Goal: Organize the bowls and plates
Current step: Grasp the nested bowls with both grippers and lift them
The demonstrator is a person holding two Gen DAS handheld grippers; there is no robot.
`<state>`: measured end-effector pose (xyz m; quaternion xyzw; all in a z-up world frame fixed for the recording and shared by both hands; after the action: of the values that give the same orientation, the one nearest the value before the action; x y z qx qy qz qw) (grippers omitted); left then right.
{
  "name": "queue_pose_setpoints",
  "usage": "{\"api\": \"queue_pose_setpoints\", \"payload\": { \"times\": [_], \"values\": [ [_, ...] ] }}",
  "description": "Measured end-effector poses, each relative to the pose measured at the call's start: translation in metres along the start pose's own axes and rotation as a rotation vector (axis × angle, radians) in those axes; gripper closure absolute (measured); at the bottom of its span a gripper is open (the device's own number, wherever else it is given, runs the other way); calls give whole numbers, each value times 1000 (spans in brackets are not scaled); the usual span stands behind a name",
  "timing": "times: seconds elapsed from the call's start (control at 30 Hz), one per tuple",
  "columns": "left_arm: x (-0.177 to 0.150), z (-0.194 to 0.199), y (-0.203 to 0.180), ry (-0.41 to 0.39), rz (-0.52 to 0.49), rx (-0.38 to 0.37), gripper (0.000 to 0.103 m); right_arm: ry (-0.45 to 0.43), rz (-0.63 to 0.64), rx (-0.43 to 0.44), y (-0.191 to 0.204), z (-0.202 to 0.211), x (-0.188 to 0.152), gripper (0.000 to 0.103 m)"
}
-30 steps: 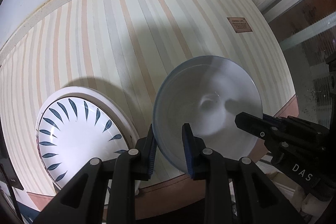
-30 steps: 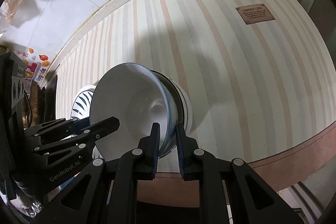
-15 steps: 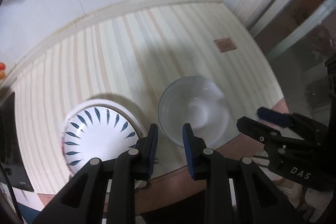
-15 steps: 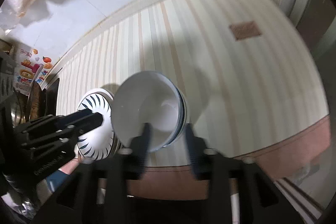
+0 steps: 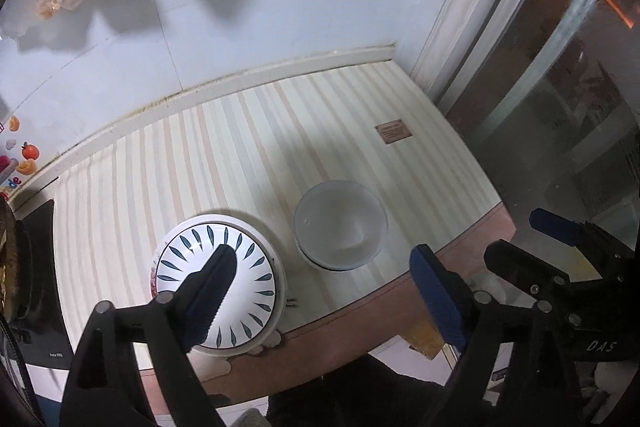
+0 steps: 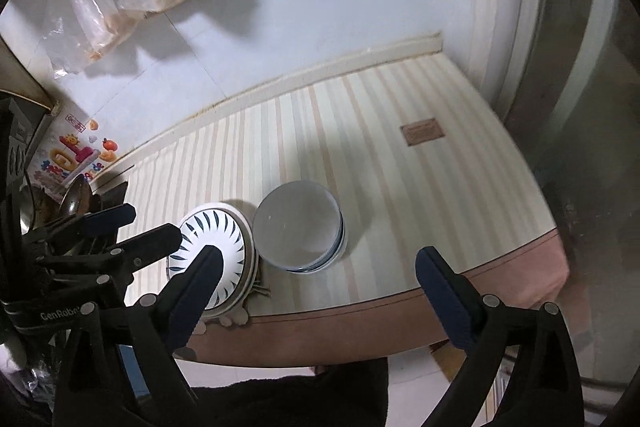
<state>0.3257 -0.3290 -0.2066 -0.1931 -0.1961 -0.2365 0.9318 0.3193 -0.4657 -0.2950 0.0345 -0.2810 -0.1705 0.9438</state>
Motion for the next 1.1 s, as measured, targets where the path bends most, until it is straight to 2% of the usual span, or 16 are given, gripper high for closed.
{"api": "queue_pose_setpoints", "payload": {
  "times": [0.33,0.53,0.73,0.83,1.0,1.1],
  "values": [
    [3,34,-24,-53,-22,-22,13,-106,-7,-24,-8,66,4,3],
    [14,29,-23,-124,-44,33,13,-115,5,11,-10,71,12,3],
    [18,-6,5,-105,19,98,13,-98,45,33,-13,39,16,3],
    [15,-38,29,-47,88,121,13,-53,44,56,-16,9,12,3],
    [1,-100,59,118,187,45,13,94,4,87,-22,-64,2,4],
    [-3,-133,67,194,227,-8,15,200,-46,135,-26,-114,-7,9]
  ]
}}
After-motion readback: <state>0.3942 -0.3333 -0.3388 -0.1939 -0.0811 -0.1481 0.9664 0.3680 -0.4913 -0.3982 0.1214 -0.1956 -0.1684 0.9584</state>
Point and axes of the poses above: each gripper's, at about its wrist camera, not at the fingertips, and z roughly against the way its jaws point, y to its left, x to its top, the point moved 10 cm from there along -z, roughly the way its jaws point, and after that the axes turned 7 degrees about -x, right-handed, at the moved point
